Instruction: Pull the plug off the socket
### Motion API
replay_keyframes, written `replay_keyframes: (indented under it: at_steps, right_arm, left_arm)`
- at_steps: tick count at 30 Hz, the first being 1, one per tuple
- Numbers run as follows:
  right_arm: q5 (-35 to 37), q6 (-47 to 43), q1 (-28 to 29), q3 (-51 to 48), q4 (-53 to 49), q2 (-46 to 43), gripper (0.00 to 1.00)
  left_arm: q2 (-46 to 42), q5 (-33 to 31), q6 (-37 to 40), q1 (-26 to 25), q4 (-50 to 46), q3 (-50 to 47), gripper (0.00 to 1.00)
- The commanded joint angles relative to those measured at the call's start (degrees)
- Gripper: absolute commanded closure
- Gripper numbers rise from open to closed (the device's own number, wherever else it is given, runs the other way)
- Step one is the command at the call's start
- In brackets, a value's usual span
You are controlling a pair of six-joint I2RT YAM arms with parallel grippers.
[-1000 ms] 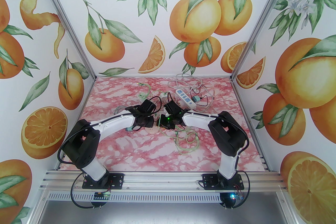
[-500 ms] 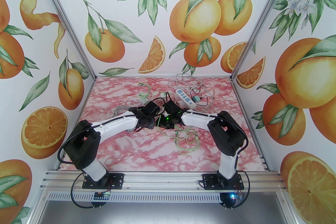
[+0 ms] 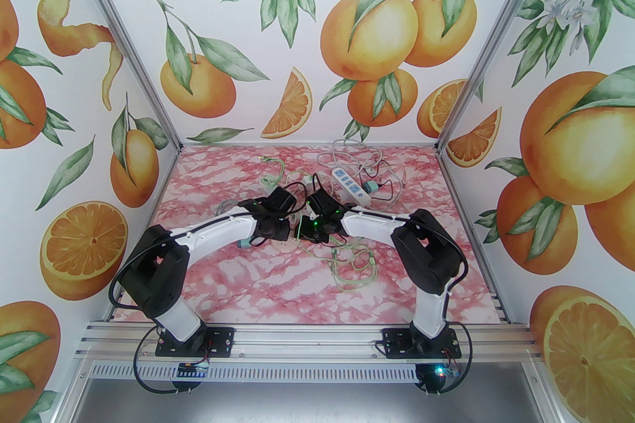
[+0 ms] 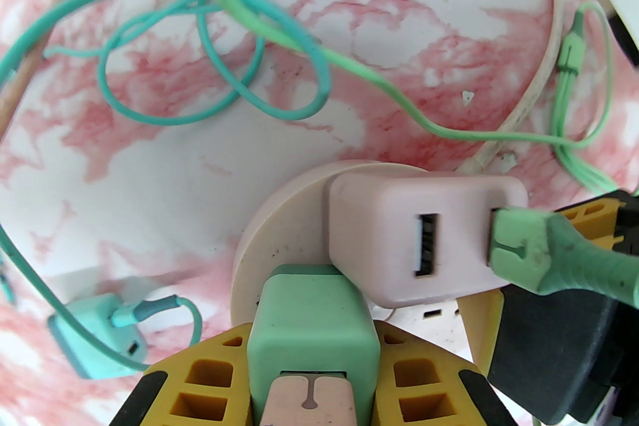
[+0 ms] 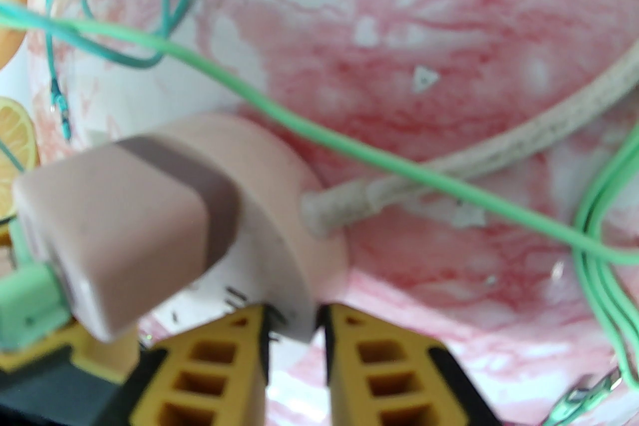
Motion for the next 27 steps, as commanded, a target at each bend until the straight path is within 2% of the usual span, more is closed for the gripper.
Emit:
replay_keyframes:
  at_steps: [1,6,11,18,23,27]
  right_arm:
    - [10.02,-1.45,-0.22,-3.82,-12.66,7.18,0.76]
    - [9.94,-1.74,-0.02,-3.22,-13.24,7.62,0.76]
    - [10.01,-1.90,-0.02,-3.12,-13.50,7.57,0.76]
    - [10.39,-2.10,-0.04,-3.22,-13.67,7.43,0.76]
    - [11.08,-1.91,-0.07,-3.45,-13.39,6.85,0.77]
    - [11.17,-1.99,-0.12,-3.27,-13.31,6.55,0.77]
  left_arm:
    - [2.42,-6.44,3.60,-4.54,-2.83,2.85,0.83]
    - [4.71,-8.99,2.97,-8.05,-3.60,3.68,0.83]
    - [2.94,-7.74,1.80,-7.24,-3.38,4.10,0.84]
    - [-4.86,-0.44,1.97,0.46,-4.29,4.33,0.82]
    - [-7.74,1.11,3.40,3.87,-6.68,4.99,0.80]
    - [-11.55,6.17,2.98,8.79,-5.77,3.60,0.80]
